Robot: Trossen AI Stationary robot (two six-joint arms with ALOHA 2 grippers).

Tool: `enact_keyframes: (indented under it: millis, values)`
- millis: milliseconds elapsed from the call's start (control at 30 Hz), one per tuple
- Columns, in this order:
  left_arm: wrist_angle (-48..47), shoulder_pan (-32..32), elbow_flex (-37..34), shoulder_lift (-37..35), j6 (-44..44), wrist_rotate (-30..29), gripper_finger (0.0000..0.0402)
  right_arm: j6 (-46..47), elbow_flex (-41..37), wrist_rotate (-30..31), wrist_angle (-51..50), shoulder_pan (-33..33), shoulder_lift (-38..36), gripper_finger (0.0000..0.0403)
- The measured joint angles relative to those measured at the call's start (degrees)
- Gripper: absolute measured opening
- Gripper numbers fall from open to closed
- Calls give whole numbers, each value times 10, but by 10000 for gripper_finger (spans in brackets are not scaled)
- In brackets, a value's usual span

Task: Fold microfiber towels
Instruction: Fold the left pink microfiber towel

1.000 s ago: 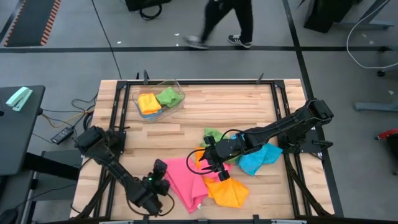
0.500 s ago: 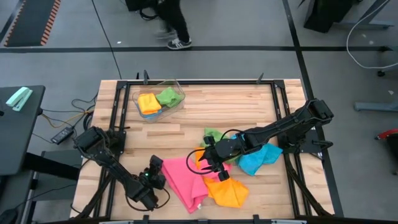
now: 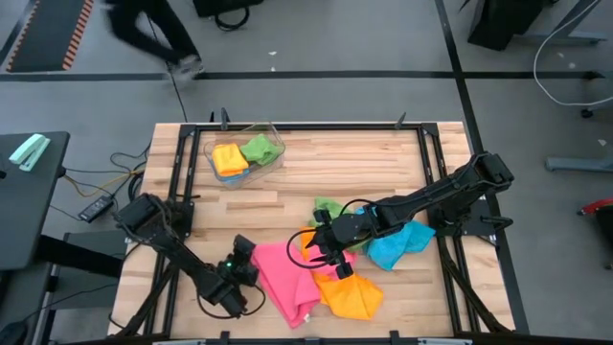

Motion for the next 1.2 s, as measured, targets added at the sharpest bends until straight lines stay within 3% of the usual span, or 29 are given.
enact_keyframes:
  millis: [133,300,433,533,867,1067,1200]
  values:
    - [-2,23,0,0,-2,0,102,0,0,0,0,0,0,177]
    - [-3,46,0,0,84,-3,14,4,0,0,0,0,0,177]
    - [2,41,0,0,184,-90,11,4,0,0,0,0,0,177]
    - [30,21,0,0,306,-150,8,4,0,0,-9,0,0,177]
    - [166,-42,0,0,692,-172,9,15,0,6,-4,-5,4,177]
    - [223,-52,0,0,828,-174,37,63,-1,1,3,-27,69,177]
    - [268,-52,0,0,873,-174,35,79,-1,-8,38,-54,110,183]
